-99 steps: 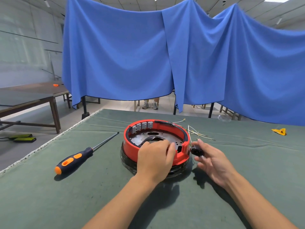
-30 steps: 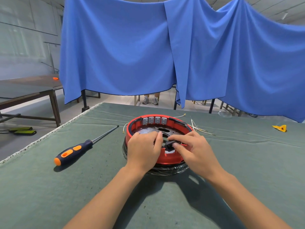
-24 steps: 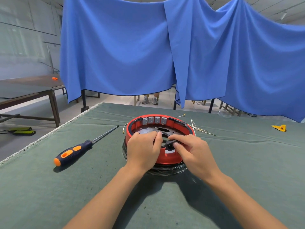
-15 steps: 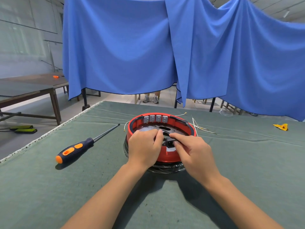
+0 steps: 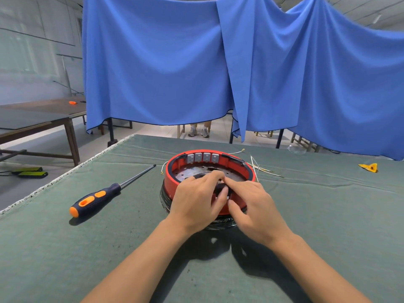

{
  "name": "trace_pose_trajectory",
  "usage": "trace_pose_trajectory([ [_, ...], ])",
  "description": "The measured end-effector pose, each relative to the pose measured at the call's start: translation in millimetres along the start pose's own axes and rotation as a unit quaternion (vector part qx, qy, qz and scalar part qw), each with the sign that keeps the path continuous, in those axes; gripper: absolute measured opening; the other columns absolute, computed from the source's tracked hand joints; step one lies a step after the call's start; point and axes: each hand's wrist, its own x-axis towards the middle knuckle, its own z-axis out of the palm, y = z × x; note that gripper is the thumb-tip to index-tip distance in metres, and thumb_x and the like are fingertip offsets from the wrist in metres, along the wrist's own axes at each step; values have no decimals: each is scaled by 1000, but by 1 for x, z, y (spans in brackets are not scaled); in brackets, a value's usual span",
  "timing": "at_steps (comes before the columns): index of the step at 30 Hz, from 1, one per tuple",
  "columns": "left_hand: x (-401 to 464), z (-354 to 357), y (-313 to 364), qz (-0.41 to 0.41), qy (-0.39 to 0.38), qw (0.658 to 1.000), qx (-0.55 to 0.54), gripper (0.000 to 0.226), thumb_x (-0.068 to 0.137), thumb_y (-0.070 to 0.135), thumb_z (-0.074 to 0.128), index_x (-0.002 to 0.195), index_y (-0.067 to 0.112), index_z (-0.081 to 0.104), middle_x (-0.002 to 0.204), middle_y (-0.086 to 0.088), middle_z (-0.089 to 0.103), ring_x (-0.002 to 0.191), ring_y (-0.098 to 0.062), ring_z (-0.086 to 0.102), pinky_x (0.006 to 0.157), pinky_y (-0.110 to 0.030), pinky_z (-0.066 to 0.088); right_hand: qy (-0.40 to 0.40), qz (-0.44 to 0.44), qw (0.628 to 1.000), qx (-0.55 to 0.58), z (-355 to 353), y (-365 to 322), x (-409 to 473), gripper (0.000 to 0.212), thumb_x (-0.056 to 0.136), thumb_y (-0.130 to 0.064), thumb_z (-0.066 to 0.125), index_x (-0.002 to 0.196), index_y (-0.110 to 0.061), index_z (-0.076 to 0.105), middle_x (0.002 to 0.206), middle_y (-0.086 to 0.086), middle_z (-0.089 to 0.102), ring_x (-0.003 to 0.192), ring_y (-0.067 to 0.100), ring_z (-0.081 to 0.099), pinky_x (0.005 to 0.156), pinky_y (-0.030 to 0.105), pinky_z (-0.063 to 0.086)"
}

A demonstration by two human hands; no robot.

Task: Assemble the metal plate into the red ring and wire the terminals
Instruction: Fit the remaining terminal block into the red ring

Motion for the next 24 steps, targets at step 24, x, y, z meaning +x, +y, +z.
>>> trace_pose_trajectory([
  [24, -11, -3, -8, 65, -74, 990, 102, 45, 88, 47, 49, 119, 17, 64, 107, 6, 69, 92, -18, 62, 89, -35, 39, 73, 52, 995, 47, 11, 11, 5, 36, 78, -32, 36, 84, -18, 68, 85, -15, 64, 87, -1, 52, 91, 14, 30],
])
